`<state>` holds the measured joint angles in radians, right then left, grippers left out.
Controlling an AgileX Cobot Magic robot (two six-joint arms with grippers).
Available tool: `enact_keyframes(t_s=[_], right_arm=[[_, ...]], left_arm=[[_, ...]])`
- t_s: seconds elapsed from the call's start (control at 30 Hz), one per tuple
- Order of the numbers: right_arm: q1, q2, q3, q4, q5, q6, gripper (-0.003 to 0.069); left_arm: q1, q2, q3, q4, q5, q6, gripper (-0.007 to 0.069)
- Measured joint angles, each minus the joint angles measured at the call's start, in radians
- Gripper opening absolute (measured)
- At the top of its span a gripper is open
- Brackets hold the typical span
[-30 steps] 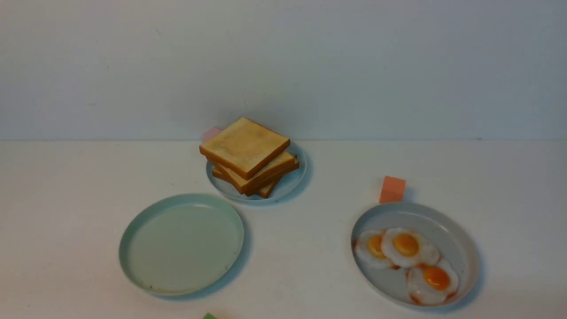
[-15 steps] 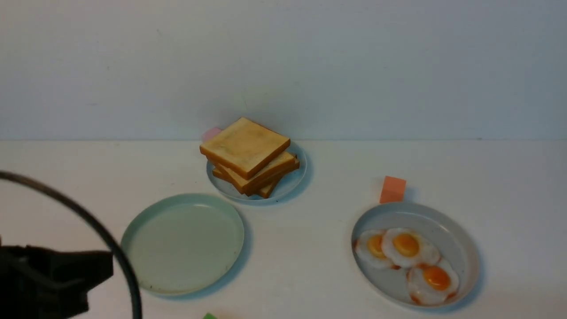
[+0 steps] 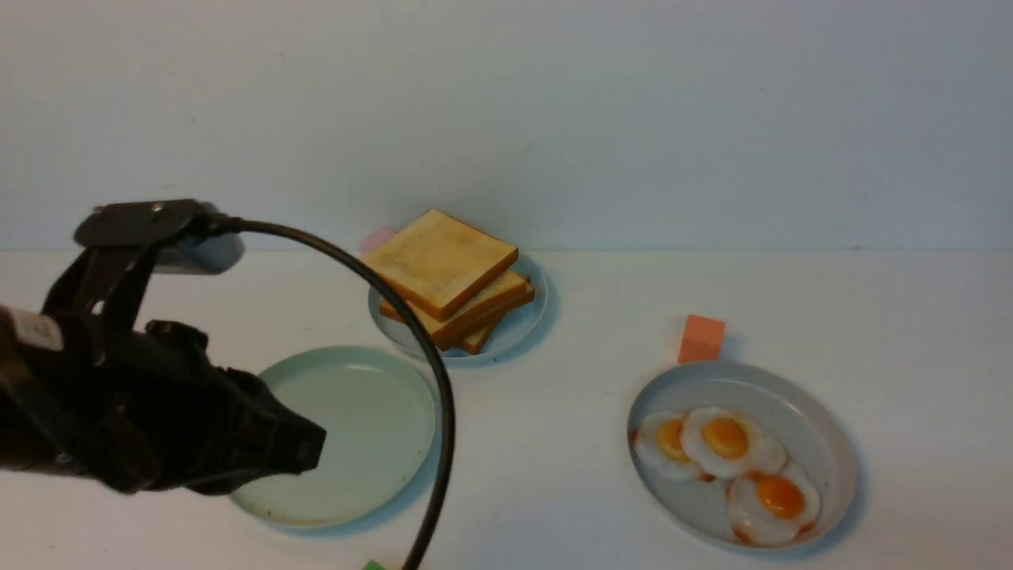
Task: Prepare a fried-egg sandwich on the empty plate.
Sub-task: Use the left arm to grab a slice of bread
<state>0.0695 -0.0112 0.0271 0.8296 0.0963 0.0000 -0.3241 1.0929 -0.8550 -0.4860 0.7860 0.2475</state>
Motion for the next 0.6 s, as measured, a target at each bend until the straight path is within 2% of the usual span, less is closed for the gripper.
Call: enact_keyframes(t_s=[0.07, 0.13, 0.2, 0.33, 0.37, 0.4, 0.43, 0.53, 0.6], right_arm=[[0.000, 0.000, -0.010, 0.105, 0.012, -0.015, 0.0232], [0.000, 0.006, -0.057, 0.119, 0.092, -0.059, 0.0206], [0.000, 0.056, -0.160, 0.100, 0.239, -0.140, 0.0153], [0.001, 0.268, -0.439, -0.064, 0.636, -0.261, 0.0027], [0.001, 0.282, -0.454, -0.064, 0.636, -0.263, 0.0022], [0.001, 0.402, -0.581, -0.159, 0.819, -0.270, -0.0002], [0.002, 0.476, -0.682, -0.219, 0.927, -0.273, -0.0005], [0.041, 0.594, -0.815, -0.312, 1.066, -0.273, 0.0000], [0.097, 0.656, -0.884, -0.351, 1.083, -0.271, 0.0003]], left_arm=[[-0.019, 0.063, -0.029, 0.003, -0.002, 0.019, -0.0013], [-0.047, 0.108, -0.058, 0.012, -0.003, 0.023, -0.0013], [-0.082, 0.154, -0.091, 0.036, -0.005, 0.023, -0.0013], [-0.143, 0.289, -0.217, 0.099, -0.005, 0.000, -0.0013], [-0.144, 0.297, -0.217, 0.101, -0.005, -0.001, -0.0013], [-0.145, 0.350, -0.283, 0.116, -0.010, -0.008, -0.0013], [-0.144, 0.406, -0.344, 0.136, -0.019, -0.012, -0.0013], [-0.133, 0.507, -0.454, 0.172, -0.028, -0.012, -0.0013], [-0.125, 0.596, -0.541, 0.195, -0.029, -0.012, -0.0013]])
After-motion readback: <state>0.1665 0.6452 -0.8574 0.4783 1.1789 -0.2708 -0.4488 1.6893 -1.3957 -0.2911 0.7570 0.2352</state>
